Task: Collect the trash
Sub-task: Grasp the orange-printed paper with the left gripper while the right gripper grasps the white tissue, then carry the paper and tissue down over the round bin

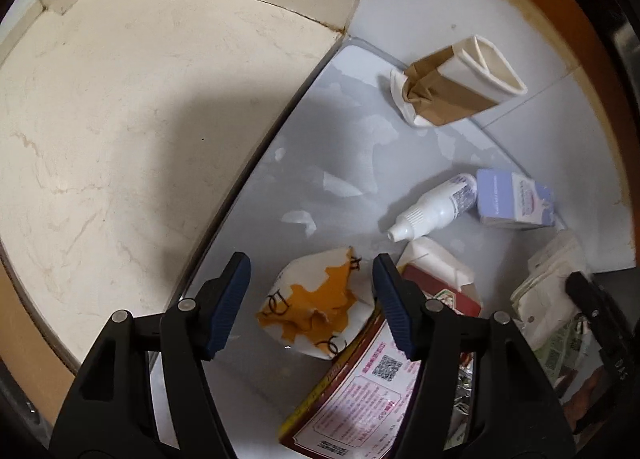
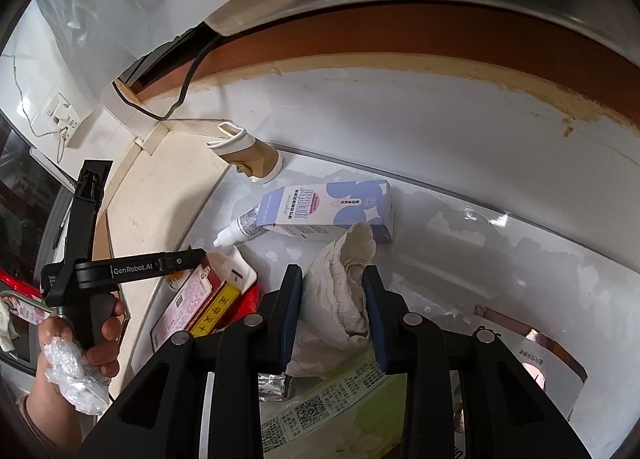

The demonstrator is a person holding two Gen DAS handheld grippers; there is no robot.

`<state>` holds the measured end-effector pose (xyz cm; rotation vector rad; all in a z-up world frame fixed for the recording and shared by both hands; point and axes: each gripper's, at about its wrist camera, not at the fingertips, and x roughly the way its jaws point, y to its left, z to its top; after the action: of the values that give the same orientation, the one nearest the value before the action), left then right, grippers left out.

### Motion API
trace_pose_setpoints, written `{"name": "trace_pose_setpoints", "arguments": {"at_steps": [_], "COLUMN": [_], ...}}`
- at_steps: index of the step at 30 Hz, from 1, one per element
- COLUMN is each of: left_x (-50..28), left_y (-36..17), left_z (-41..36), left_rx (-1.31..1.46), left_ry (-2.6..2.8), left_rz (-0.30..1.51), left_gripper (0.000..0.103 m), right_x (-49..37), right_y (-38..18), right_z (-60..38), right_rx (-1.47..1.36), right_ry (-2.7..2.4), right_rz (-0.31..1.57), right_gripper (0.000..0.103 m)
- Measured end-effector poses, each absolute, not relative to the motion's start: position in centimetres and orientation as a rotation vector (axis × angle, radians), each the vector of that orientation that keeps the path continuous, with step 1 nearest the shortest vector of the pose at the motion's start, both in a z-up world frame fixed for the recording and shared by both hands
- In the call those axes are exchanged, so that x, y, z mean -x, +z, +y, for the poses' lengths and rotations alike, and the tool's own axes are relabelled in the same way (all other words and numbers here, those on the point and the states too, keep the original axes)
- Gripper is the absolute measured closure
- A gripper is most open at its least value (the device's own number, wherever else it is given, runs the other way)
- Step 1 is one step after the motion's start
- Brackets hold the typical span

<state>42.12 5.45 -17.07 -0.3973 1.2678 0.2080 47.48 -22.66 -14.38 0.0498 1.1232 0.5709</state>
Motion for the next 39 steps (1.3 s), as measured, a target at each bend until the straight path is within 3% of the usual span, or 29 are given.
{"name": "trace_pose_setpoints", "arguments": {"at_steps": [8, 10, 20, 33, 39], "left_x": [-41.5, -41.2, -37.1, -24.2, -17.2], "left_y": [-17.7, -17.7, -14.4, -5.4, -5.0], "left_z": [3.7, 3.6, 3.5, 4.8, 4.2], "left_rx": [0.33, 0.322, 0.247, 0.197, 0.169], "left_ry": [0.202, 0.205, 0.244, 0.113, -0.005], "left_rz": [1.288, 1.277, 1.13, 0.992, 0.99], "left_gripper": [0.043, 0.048, 0.052, 0.052, 0.052], "right_x": [-47.1, -46.8, -43.9, -34.2, -25.6], "right_y": [-13.7, -13.5, -11.0, -5.0, -4.0], "right_z": [-22.5, -22.5, -21.4, -19.6, -17.7], "right_rx": [-0.044, -0.036, 0.023, -0.035, -0.073], "right_ry": [0.573, 0.57, 0.597, 0.579, 0.546], "right_rz": [1.105, 1.093, 1.012, 0.868, 0.843], "right_gripper": [0.073, 0.073, 0.073, 0.073, 0.073]}}
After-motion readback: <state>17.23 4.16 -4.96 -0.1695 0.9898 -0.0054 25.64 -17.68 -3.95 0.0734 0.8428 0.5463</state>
